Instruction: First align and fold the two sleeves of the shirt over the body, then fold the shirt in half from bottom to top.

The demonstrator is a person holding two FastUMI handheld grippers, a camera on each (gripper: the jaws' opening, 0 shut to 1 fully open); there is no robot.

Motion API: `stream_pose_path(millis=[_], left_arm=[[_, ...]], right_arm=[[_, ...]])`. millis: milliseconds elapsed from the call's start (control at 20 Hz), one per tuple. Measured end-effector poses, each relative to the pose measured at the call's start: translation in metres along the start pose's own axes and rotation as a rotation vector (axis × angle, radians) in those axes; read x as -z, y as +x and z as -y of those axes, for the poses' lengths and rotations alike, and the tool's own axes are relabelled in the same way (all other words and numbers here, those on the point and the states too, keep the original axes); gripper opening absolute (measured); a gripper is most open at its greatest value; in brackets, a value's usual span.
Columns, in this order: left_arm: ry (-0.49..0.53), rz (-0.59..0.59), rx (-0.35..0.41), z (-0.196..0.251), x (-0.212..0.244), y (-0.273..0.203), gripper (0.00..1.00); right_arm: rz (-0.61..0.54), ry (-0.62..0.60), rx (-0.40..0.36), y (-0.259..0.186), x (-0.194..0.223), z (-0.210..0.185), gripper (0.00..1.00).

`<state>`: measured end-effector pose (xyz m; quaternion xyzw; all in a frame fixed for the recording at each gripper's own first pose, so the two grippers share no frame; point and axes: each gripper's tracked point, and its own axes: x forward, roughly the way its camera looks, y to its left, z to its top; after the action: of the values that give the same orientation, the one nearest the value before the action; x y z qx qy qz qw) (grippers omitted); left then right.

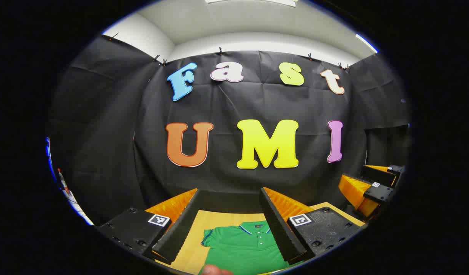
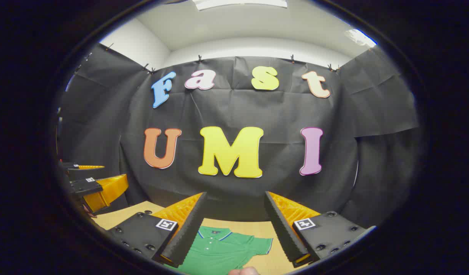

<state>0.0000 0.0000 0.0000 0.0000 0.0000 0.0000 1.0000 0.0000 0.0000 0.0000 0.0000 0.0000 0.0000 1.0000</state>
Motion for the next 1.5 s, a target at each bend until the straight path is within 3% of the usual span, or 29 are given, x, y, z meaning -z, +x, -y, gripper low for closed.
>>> stream_pose_path(millis=[500, 650, 1150, 1350, 1500], left_arm=[[0.007, -0.002, 0.037, 0.014, 0.004, 0.001, 0.97], [0.001, 0.012, 0.039, 0.025, 0.001, 0.006, 0.97], [-0.003, -0.027, -0.001, 0.035, 0.005, 0.023, 0.98], [0.008, -0.044, 0.013, 0.035, 0.006, 0.027, 0.98], [0.006, -0.038, 0.049, 0.038, 0.004, 0.031, 0.98]], right_arm=[[-0.026, -0.010, 0.025, -0.002, 0.002, 0.013, 0.93], [0.005, -0.022, 0.011, 0.007, -0.003, 0.019, 0.93], [-0.061, 0.007, -0.064, 0.023, 0.019, 0.031, 0.95], [-0.117, 0.046, -0.077, 0.027, 0.029, 0.033, 0.92], [-0.285, 0.086, -0.139, 0.031, 0.065, 0.031, 0.95]])
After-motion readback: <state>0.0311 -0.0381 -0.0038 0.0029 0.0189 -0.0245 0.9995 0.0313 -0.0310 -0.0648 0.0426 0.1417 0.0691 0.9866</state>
